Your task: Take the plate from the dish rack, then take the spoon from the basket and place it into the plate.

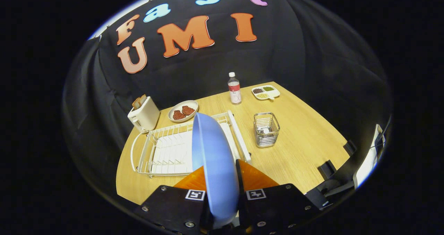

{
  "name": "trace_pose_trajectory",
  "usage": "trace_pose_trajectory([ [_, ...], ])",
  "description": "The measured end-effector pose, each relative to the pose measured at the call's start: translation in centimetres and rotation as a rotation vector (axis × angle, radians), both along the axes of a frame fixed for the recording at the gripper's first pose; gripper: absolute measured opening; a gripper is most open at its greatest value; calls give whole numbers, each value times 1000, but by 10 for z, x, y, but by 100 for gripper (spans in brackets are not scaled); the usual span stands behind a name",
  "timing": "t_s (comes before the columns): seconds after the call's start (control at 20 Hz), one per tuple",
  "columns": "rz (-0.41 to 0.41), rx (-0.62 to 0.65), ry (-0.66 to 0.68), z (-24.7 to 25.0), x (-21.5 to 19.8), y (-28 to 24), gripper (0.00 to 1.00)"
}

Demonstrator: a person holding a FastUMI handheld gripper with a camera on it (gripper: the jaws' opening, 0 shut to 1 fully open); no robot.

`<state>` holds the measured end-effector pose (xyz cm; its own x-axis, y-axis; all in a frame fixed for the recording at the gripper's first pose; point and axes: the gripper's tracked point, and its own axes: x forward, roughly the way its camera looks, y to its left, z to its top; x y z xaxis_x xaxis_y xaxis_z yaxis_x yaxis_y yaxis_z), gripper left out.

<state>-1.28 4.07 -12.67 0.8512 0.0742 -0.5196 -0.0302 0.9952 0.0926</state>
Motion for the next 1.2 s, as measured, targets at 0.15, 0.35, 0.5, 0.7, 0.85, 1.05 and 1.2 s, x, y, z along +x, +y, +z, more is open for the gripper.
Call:
trace_pose_trajectory([
  [0.15, -8, 97, 28, -17, -18, -6, 29],
  [0.35, -28, 184, 81, -51, -38, -20, 28],
  [0.5, -27, 257, 127, -74, -48, -19, 29],
  [0.7, -38, 325, 175, -106, -52, -21, 29],
  [0.85, -50, 350, 215, -125, -49, -21, 29],
  [1.05, -53, 366, 259, -144, -45, -16, 29],
  [1.2, -44, 349, 283, -154, -40, -10, 29],
])
